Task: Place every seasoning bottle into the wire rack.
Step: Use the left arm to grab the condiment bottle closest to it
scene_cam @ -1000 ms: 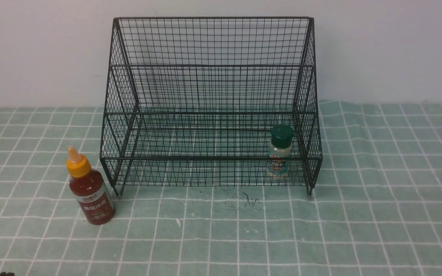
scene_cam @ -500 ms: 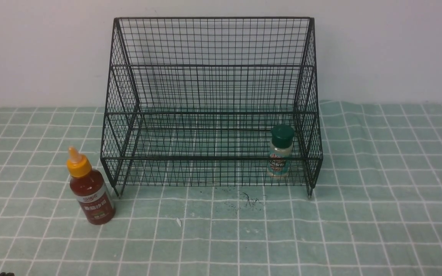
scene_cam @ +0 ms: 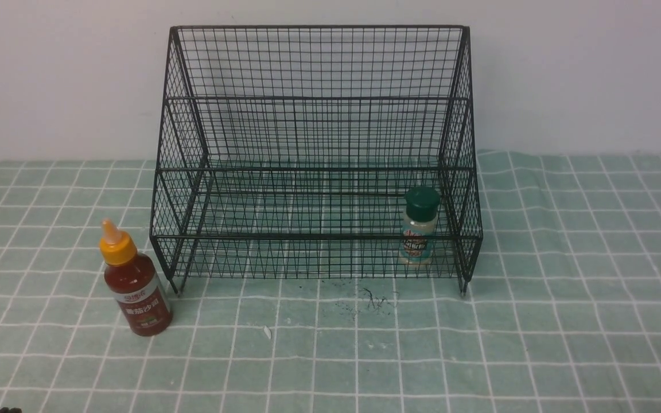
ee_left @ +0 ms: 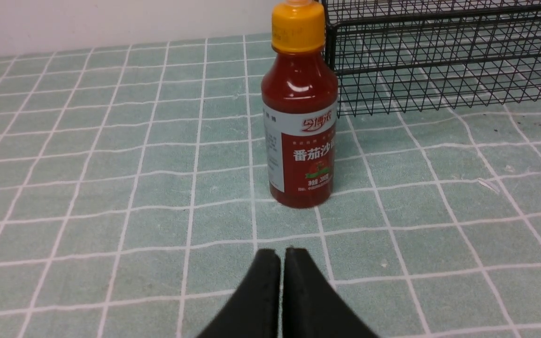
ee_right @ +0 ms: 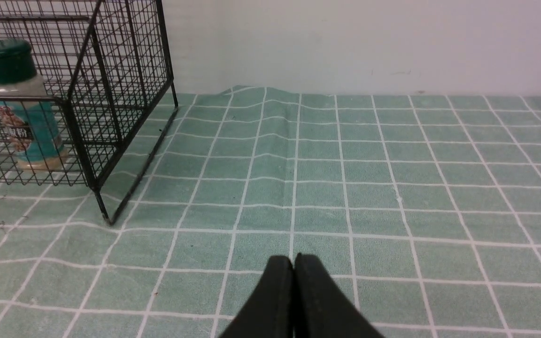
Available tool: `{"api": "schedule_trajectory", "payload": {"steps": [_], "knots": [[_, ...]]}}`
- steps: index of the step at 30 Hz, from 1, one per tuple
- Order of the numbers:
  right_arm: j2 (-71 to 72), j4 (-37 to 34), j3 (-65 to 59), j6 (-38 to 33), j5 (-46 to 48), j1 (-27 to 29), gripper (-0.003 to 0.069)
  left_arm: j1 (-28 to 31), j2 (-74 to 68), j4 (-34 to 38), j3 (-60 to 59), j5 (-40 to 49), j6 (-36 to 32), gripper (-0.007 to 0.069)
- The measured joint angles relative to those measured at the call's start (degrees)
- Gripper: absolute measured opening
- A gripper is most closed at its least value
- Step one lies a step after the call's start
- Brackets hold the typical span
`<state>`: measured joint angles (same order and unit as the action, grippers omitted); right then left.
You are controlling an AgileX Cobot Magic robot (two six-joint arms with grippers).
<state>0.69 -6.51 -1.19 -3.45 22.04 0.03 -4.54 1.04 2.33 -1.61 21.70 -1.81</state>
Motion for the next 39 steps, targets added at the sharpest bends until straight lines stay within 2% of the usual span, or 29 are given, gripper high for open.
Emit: {"api": "schedule_trajectory", "payload": {"steps": [16,19,23,27,30,35,37,39], "knots": [[0.0,0.0,0.0,0.99,0.0,0.0,-0.0015,0.0,0.0,-0.37,0.0,-0.07,0.0,-0.0006],[0.0,0.0,0.0,1.06,0.0,0.0,-0.0015,0.0,0.0,1.58,-0.06,-1.84,2.3,-0.0006],[0.0,0.0,0.0,1.06,0.0,0.0,-0.0015,0.0,0.0,12.67,-0.06,-7.47,8.15,-0.0006],[0.0,0.0,0.0,1.06,0.0,0.0,-0.0015,0.0,0.0,20.6,-0.06,-11.55,9.44,-0.0006],[0.0,0.0,0.0,1.06,0.0,0.0,-0.0015,0.0,0.0,22.76,-0.06,-15.98,9.55,-0.0006],[0.0,0.0,0.0,1.06,0.0,0.0,-0.0015,0.0,0.0,25.2,1.37,-35.8,10.28,-0.0006],[0.0,0.0,0.0,1.06,0.0,0.0,-0.0015,0.0,-0.3,24.08,5.24,-37.21,8.66,-0.0006],[0.0,0.0,0.0,1.06,0.0,0.0,-0.0015,0.0,-2.28,21.77,11.56,-34.03,6.09,-0.0006]]}}
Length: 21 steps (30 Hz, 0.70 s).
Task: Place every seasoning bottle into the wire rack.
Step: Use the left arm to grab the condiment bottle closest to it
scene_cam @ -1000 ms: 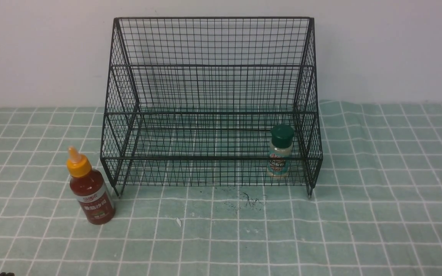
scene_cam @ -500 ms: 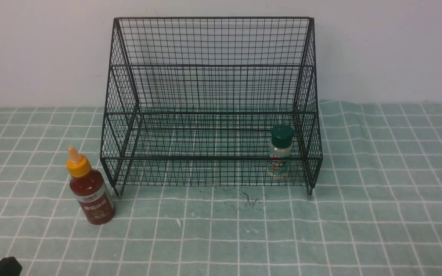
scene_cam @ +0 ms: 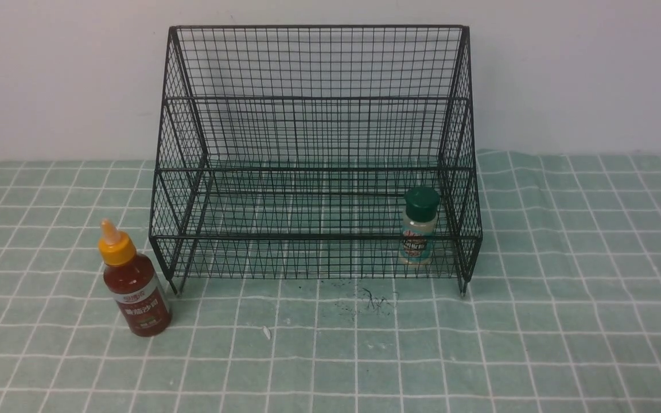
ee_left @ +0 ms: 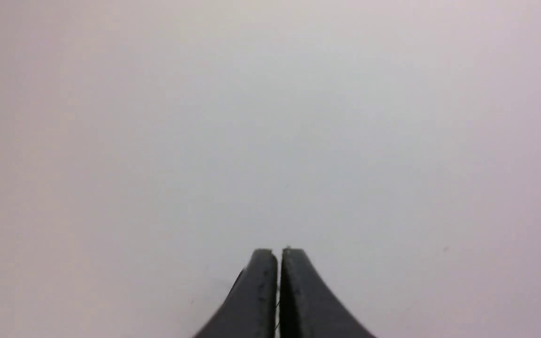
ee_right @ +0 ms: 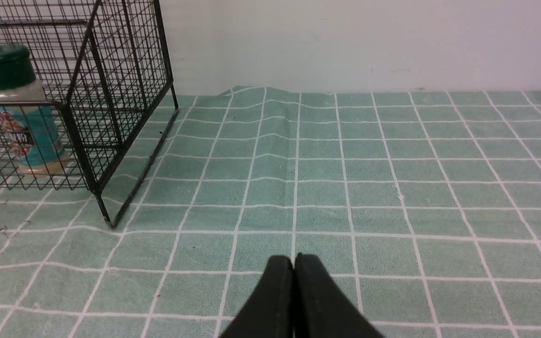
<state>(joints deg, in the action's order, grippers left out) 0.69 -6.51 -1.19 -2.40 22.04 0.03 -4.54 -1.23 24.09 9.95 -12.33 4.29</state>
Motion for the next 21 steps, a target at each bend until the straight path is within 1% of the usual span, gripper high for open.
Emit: {"api": "schedule_trajectory", "payload": {"steps": [1,3,4,5,9,12,13,14,16,19,21], "knots": [[0.0,0.0,0.0,0.0,0.0,0.0,-0.0015,0.0,-1.1,-0.83,1.41,1.38,-0.57,-0.0006],[0.0,0.0,0.0,0.01,0.0,0.0,-0.0015,0.0,-7.86,-3.54,10.06,13.38,-3.67,-0.0006],[0.0,0.0,0.0,0.06,0.0,0.0,-0.0015,0.0,-12.38,-4.29,14.31,22.17,-5.03,-0.0006],[0.0,0.0,0.0,0.06,0.0,0.0,-0.0015,0.0,-15.77,-4.55,17.05,26.16,-5.6,-0.0006],[0.0,0.0,0.0,0.06,0.0,0.0,-0.0015,0.0,-33.28,-5.48,29.09,51.67,-9.64,-0.0006],[0.0,0.0,0.0,0.06,0.0,0.0,-0.0015,0.0,-48.24,-6.95,38.09,66.02,-13.49,-0.0006],[0.0,0.0,0.0,0.06,0.0,0.0,-0.0015,0.0,-49.06,-7.13,38.57,66.61,-13.49,-0.0006],[0.0,0.0,0.0,0.06,0.0,0.0,-0.0015,0.0,-53.78,-8.31,41.76,69.64,-14.81,-0.0006],[0.0,0.0,0.0,0.06,0.0,0.0,-0.0015,0.0,-60.69,-10.86,45.91,72.97,-15.3,-0.0006],[0.0,0.0,0.0,0.12,0.0,0.0,-0.0015,0.0,-68.73,-14.04,50.89,75.25,-15.3,-0.0006],[0.0,0.0,0.0,0.2,0.0,0.0,-0.0015,0.0,-70.79,-14.58,52.79,75.65,-15.3,-0.0006]]}}
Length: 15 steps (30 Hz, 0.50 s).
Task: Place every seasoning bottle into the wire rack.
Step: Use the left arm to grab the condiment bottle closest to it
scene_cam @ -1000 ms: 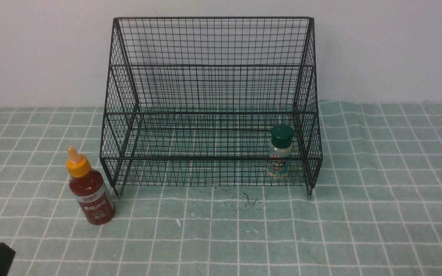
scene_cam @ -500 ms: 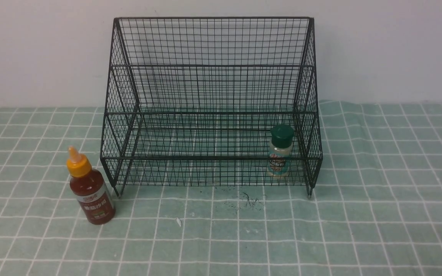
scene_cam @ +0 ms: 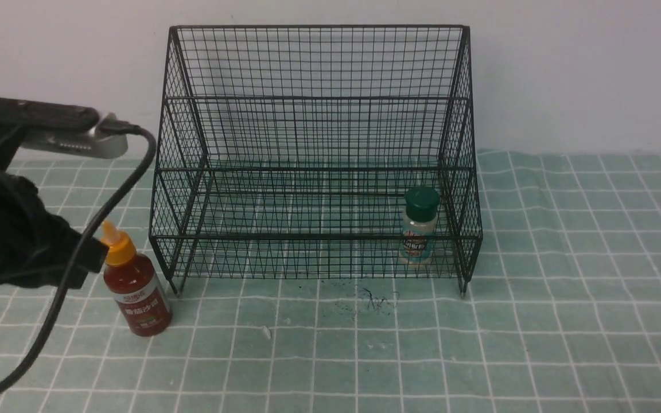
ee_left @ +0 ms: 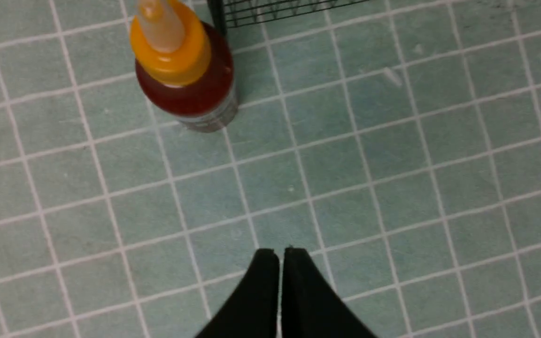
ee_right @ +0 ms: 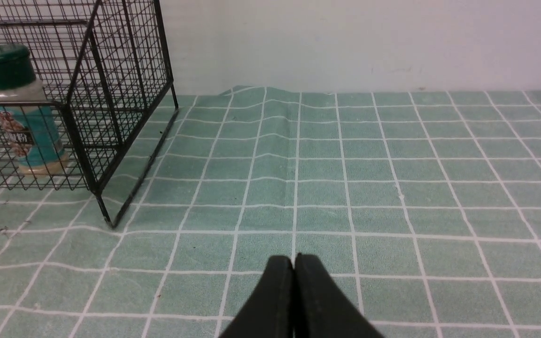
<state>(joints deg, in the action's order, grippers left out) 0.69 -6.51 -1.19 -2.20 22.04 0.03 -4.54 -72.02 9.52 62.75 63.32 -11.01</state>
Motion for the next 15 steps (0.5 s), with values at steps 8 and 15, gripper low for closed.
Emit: {"api": "schedule_trajectory", "payload": {"steps": [8,15], "knots": [[0.0,0.0,0.0,0.19,0.0,0.0,-0.0015,0.0,-6.84,-4.33,6.54,-3.02,-0.87,0.0076],[0.0,0.0,0.0,0.19,0.0,0.0,-0.0015,0.0,-9.91,-5.07,6.59,-8.54,-0.87,0.0388]]}}
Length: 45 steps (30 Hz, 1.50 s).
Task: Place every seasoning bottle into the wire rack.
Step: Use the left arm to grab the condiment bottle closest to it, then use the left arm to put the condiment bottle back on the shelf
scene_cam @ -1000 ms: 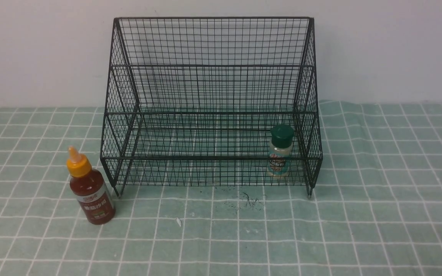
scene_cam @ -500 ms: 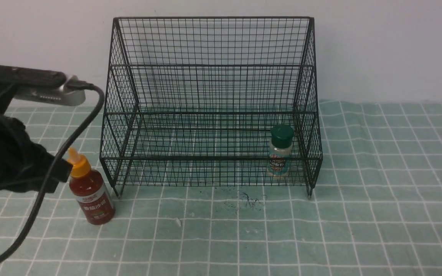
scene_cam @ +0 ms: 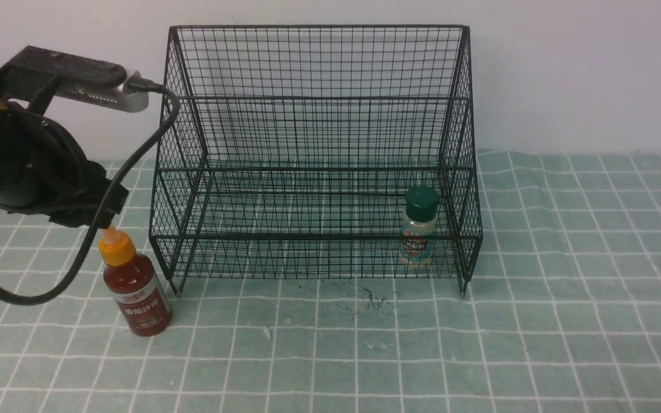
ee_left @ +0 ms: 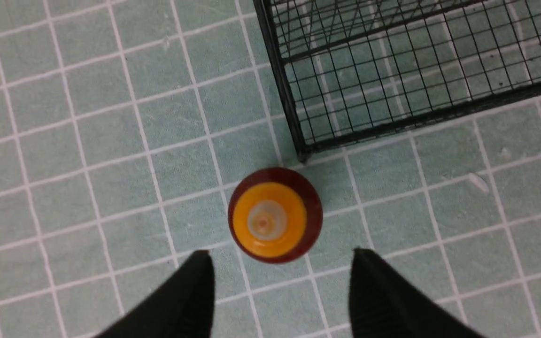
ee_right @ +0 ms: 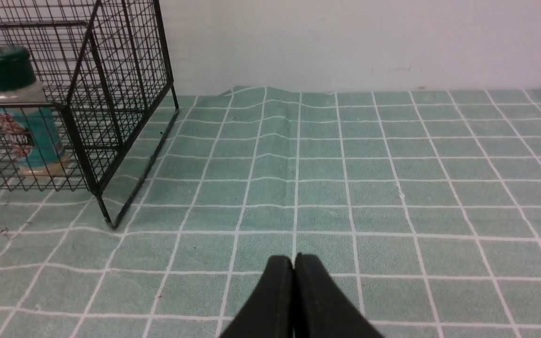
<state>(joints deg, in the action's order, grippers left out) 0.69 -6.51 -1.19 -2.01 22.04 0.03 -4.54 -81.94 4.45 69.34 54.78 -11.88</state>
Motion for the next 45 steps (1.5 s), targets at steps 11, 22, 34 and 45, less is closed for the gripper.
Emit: {"api": "schedule_trajectory", "payload": {"steps": [11,22,34,45], "knots": [[0.0,0.0,0.0,0.0,0.0,0.0,-0.0015,0.0,-10.69,-0.81,0.0,-2.83,0.05,0.0547],[0.0,0.0,0.0,0.0,0.0,0.0,-0.0015,0.0,-11.24,-6.89,0.88,1.0,1.45,0.0288],[0.0,0.0,0.0,-0.67,0.0,0.0,-0.0015,0.0,0.8,-5.05,18.69,9.86,2.73,0.0288],[0.0,0.0,0.0,-0.91,0.0,0.0,-0.0015,0.0,-9.98,6.22,22.21,9.17,-0.58,0.0288]]}}
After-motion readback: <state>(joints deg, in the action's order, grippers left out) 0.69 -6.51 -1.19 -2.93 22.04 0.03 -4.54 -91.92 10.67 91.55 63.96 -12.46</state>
